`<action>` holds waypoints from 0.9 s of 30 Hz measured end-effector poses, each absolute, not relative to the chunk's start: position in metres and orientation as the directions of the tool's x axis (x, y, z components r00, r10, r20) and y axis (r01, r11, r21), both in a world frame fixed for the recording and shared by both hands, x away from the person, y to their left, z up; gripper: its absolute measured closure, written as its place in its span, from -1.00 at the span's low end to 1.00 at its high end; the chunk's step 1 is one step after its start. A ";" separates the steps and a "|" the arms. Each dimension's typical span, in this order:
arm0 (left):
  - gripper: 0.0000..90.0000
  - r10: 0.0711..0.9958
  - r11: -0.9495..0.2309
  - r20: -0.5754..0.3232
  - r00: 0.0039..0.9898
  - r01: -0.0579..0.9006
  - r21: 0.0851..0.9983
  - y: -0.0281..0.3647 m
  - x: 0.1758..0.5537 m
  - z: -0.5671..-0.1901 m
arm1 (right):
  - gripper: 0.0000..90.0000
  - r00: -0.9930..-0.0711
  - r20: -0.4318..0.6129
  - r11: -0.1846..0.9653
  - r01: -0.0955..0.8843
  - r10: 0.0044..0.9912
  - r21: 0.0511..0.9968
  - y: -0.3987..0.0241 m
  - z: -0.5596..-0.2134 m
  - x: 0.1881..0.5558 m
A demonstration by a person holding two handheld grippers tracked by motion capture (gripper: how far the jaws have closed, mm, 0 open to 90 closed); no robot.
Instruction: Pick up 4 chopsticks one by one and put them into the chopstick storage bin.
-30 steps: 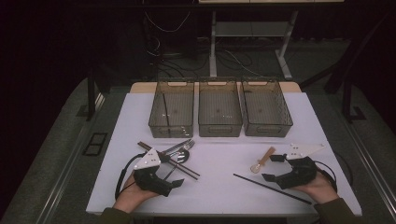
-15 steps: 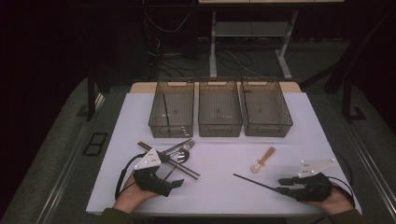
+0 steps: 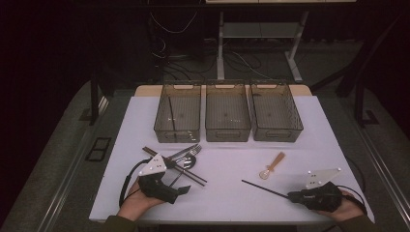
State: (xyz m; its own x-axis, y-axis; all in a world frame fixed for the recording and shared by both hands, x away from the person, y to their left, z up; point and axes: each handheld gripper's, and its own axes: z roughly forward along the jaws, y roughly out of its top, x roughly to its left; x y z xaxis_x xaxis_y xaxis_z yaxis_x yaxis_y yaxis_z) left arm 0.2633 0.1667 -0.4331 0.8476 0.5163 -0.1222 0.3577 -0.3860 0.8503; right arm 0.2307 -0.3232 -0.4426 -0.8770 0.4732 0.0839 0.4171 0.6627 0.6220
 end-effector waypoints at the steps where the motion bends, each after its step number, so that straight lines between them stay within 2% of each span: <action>1: -0.97 0.516 -0.387 -0.122 0.848 0.357 0.850 0.167 0.263 -0.433 | 0.89 -0.878 0.081 0.664 0.414 0.471 0.623 -0.323 -0.443 0.231; 11: -0.97 0.513 -0.390 -0.120 0.850 0.355 0.849 0.167 0.264 -0.433 | 0.91 -0.883 0.108 0.661 0.417 0.456 0.624 -0.325 -0.442 0.234; 27: -0.97 0.509 -0.402 -0.115 0.853 0.354 0.845 0.166 0.263 -0.433 | 0.91 -0.870 0.137 0.584 0.426 0.473 0.691 -0.333 -0.430 0.239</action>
